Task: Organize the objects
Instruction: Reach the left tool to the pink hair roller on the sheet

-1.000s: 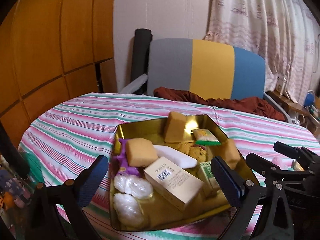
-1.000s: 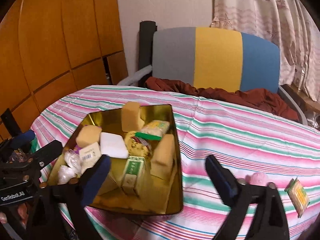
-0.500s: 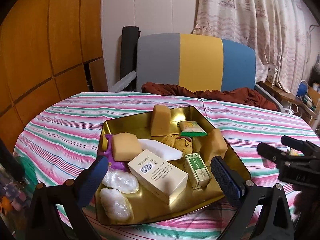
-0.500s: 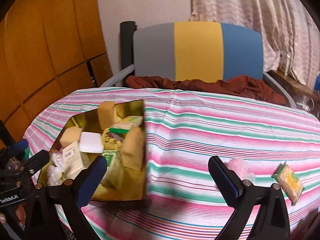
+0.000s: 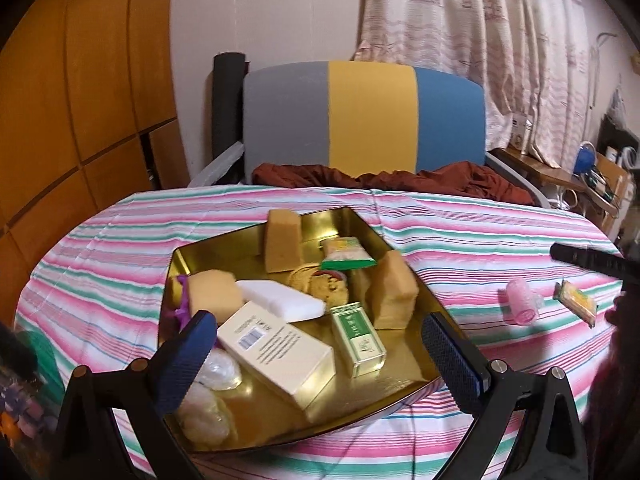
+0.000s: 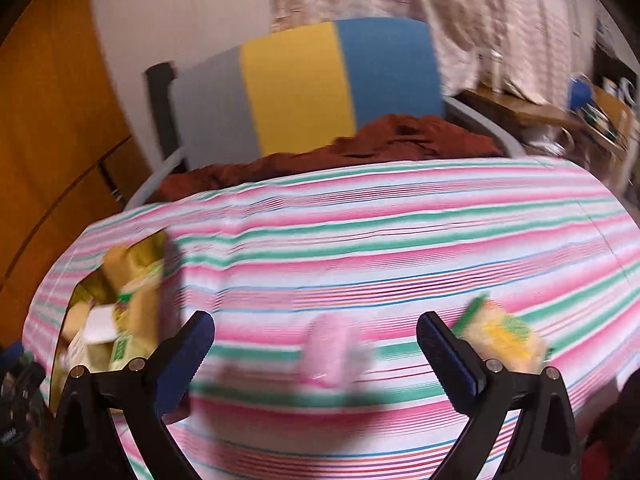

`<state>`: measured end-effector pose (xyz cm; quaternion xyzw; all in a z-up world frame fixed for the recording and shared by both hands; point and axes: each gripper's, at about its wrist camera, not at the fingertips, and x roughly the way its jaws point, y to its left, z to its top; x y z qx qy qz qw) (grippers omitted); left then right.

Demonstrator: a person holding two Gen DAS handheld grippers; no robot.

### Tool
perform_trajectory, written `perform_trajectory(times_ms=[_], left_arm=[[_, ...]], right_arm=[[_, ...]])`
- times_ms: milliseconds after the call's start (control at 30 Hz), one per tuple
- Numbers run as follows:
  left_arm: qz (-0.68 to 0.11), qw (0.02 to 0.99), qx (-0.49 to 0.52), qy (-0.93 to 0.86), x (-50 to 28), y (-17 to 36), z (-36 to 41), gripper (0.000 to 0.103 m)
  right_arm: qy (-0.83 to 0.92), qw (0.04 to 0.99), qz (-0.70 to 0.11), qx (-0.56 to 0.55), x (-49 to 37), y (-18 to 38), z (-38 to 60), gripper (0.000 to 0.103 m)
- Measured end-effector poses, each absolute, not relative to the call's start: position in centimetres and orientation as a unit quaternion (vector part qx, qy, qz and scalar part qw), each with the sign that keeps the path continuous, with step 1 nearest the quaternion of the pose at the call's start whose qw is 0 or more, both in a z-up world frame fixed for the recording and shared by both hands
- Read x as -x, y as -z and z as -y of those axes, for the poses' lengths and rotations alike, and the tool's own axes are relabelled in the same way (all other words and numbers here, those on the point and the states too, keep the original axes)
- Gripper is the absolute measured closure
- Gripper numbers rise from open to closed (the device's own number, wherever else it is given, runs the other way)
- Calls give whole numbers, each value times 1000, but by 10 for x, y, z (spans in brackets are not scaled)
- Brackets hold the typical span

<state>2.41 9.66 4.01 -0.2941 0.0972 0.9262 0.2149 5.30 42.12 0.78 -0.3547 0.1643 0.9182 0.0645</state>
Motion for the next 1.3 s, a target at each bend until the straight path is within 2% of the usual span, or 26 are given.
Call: perform_trajectory(times_ms=[300, 567, 767, 1000, 1200, 1300], left_arm=[[-117, 295, 290, -903, -33, -50, -142, 0], [-155, 381, 299, -861, -45, -52, -219, 0], [-203, 425, 346, -811, -49, -20, -300, 0], [-231, 406, 409, -784, -34, 33, -367, 0], [-225, 381, 456, -772, -11, 62, -397, 0], [-195, 386, 481, -763, -2, 70, -401, 0]], right_arm=[[-881, 176, -245, 365, -66, 11, -535, 0], [-831, 218, -373, 352, -86, 44, -589, 0], [-831, 202, -389, 341, -92, 44, -590, 0], [-835, 184, -387, 346, -84, 46, -587, 0], [-835, 181, -374, 361, -75, 49, -584, 0], [-833, 182, -365, 373, -71, 51, -583, 0]])
